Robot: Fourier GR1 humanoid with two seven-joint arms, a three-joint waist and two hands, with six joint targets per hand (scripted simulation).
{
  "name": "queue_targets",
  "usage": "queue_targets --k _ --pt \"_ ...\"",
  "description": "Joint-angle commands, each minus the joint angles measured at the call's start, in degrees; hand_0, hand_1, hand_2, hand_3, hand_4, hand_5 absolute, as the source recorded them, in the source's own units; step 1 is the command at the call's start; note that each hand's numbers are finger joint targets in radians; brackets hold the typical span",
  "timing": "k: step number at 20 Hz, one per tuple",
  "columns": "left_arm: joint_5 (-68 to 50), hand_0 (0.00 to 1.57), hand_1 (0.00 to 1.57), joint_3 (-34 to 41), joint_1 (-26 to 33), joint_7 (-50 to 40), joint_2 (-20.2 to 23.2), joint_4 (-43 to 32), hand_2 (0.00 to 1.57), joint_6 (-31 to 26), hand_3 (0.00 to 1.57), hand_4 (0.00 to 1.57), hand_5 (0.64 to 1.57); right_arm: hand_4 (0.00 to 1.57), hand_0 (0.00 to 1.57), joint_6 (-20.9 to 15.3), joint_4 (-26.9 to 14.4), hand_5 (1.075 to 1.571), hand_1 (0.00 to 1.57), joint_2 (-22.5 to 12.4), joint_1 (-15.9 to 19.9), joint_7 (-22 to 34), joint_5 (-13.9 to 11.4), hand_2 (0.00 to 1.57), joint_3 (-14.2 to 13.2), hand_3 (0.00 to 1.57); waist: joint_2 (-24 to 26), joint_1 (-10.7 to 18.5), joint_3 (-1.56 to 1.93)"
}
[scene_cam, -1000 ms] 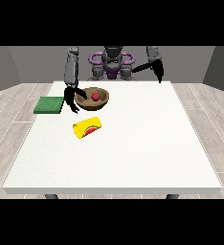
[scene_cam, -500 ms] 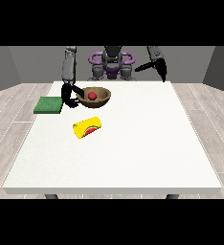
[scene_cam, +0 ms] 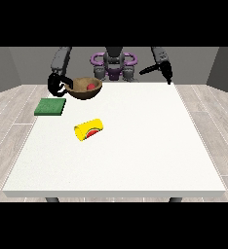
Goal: Pick the cup and pour the ball into the bowl, then pick the bowl and place it on the pad
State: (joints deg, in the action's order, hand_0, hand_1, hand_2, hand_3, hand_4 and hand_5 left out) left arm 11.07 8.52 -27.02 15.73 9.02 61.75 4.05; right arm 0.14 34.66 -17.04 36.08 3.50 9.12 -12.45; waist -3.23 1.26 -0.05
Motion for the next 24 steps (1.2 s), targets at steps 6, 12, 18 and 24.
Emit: queue_targets --k 6,12,18,24 --pt "0.6 0.00 0.00 0.0 -0.1 2.6 -1.8 -1.8 0.00 3.9 0.00 0.00 1.567 1.06 1.57 5.9 3.0 1.559 1.57 -5.6 -2.6 0.3 3.1 1.57 -2.8 1.57 -2.0 -3.0 0.04" --pt "1.7 0.00 0.00 -1.2 -2.3 6.0 -3.3 -0.2 0.00 6.4 0.00 0.00 1.565 1.07 1.57 14.2 -0.1 1.563 1.57 -13.5 -0.9 -0.6 8.6 1.57 -8.9 1.57 -9.2 -1.6 0.09" --pt "5.3 0.00 0.00 -5.5 -5.7 5.4 -5.3 8.8 0.00 9.7 0.00 0.00 1.564 1.03 1.57 19.0 -6.5 1.563 1.57 -20.6 0.4 -10.5 9.9 1.57 -13.6 1.44 -20.8 2.2 0.20" --pt "4.5 0.00 0.00 -5.4 -3.9 3.9 -2.9 16.4 0.00 7.8 0.00 0.00 1.564 1.05 1.57 20.4 -10.7 1.567 1.57 -26.2 0.9 -16.2 8.1 1.57 -14.5 0.00 -25.2 3.6 0.18"
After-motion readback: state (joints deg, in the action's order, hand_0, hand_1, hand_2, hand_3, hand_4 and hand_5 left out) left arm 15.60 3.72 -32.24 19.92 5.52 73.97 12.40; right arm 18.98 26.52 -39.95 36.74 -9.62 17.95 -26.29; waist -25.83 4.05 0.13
